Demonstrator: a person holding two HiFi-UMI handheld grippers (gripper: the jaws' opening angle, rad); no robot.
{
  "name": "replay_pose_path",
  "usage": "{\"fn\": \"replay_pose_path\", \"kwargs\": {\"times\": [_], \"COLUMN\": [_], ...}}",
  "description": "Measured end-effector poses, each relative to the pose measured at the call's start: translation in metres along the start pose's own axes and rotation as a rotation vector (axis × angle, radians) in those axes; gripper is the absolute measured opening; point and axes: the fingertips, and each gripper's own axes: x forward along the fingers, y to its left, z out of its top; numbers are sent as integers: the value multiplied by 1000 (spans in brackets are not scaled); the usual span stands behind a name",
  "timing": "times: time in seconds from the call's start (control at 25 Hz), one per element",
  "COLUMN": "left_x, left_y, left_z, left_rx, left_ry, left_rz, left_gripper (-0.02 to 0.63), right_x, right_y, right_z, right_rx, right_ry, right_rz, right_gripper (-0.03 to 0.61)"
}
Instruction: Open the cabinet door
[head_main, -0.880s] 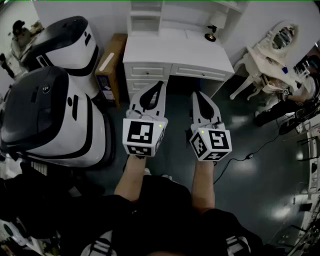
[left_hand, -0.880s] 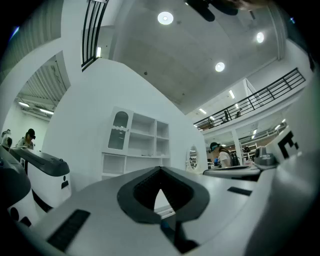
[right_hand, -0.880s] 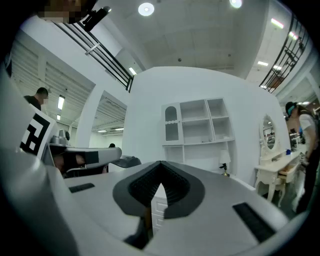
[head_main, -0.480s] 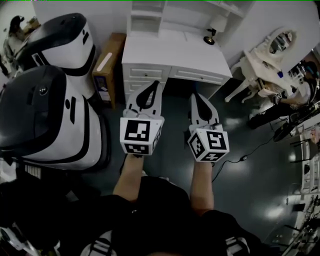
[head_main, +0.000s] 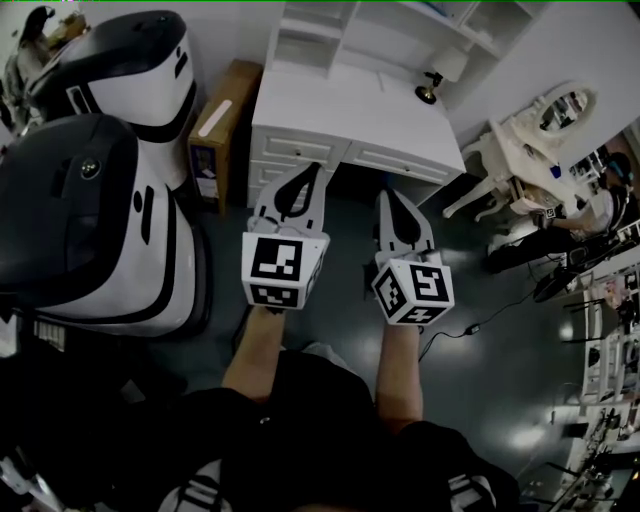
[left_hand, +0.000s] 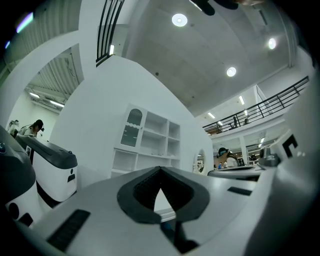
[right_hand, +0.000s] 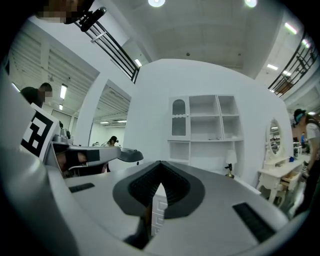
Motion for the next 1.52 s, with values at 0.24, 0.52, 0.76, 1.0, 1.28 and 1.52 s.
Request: {"fn": "replay_pose_path", "kwargs": {"times": [0.24, 0.52, 0.76, 1.0, 1.28, 1.52], "left_x": [-1, 15, 36, 74, 137, 194], "left_y": [21, 26, 28, 31, 30, 36], "left_z": [-8, -13, -26, -32, -24, -30], "left_rx": [-7, -10, 20, 62, 82, 84], "left_ry": [14, 21, 45, 54, 35, 29], "left_rz": [23, 39, 35, 43, 52, 83], "left_gripper": [11, 11, 11, 11, 11, 11], "right_x": [16, 32, 54, 87, 133, 186], "right_y": [12, 1, -20, -44, -88, -120], "right_z": [-5, -8, -23, -27, -13, -17], "right_rx": [-10, -16, 36, 73, 84, 90], "right_ry": [9, 21, 7, -31, -64, -61], "right_rz": [22, 38, 24, 47, 73, 134], "right_gripper": [18, 18, 18, 18, 18, 18]}}
